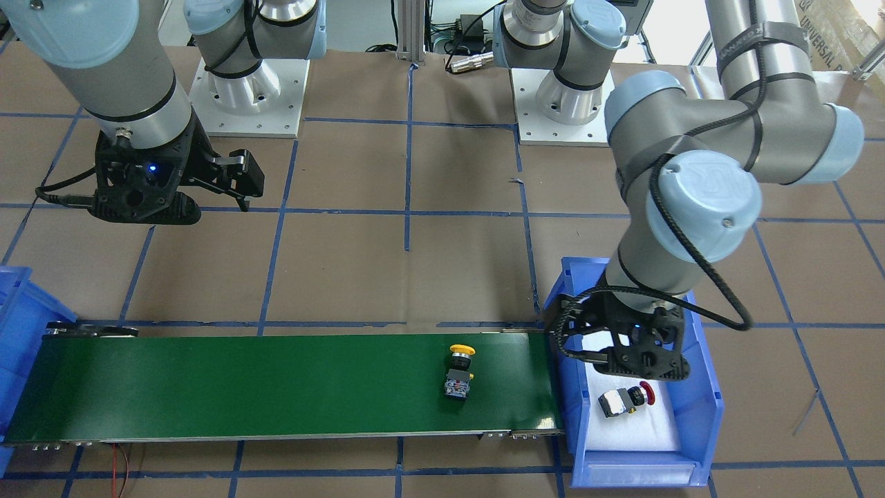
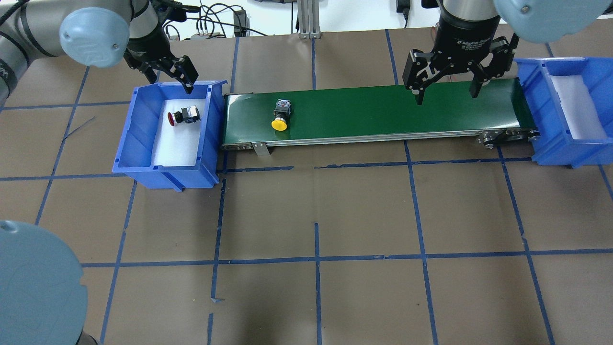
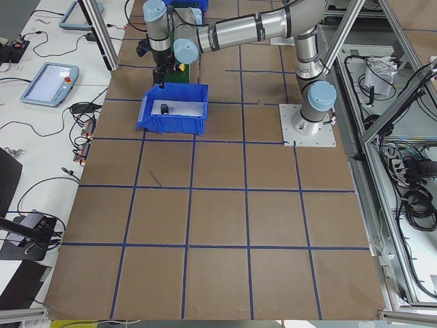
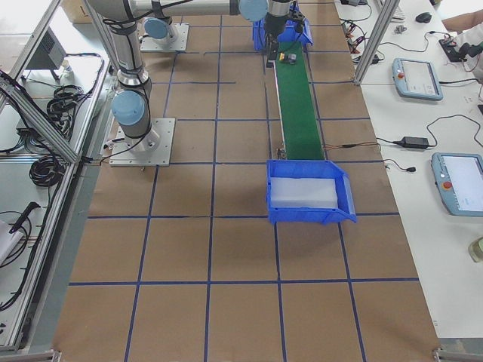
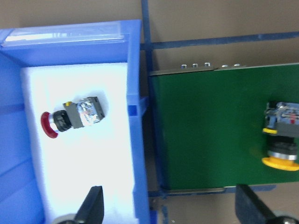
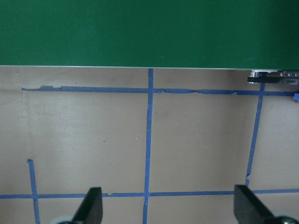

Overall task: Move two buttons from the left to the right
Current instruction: 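Return the left gripper to the bin and grasp the red button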

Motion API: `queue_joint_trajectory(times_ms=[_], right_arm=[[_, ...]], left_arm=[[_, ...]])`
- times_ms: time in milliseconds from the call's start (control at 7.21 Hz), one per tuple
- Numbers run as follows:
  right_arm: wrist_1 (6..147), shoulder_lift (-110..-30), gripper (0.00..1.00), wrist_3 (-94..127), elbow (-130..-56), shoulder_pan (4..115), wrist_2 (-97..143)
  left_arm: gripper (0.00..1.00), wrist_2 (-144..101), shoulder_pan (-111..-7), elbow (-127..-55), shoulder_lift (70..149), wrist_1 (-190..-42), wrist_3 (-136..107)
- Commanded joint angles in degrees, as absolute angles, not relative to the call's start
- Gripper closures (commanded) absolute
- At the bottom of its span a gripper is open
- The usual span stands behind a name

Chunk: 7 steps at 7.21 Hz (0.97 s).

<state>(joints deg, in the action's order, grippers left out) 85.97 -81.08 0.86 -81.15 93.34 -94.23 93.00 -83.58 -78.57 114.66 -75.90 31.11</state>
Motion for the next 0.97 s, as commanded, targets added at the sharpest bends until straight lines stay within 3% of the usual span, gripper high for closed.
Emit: queue_joint_trajectory(times_ms=[0, 416, 832], right_arm=[[88.5, -80.25, 0.0, 0.79, -82.26, 93.87, -92.9], [88.33, -80.16, 0.0, 0.97, -84.54, 93.35, -89.12], [88.59, -80.77, 0.0, 1.67, -84.37, 93.43, -89.21]], left_arm=[[0.01, 92.55, -81.73, -78.92, 118.1, -75.06, 52.71], [0.01, 92.38, -82.0, -78.23, 124.51, -69.12, 74.64], [0.05, 92.29, -81.83, -78.66, 128.05, -66.11, 81.21]])
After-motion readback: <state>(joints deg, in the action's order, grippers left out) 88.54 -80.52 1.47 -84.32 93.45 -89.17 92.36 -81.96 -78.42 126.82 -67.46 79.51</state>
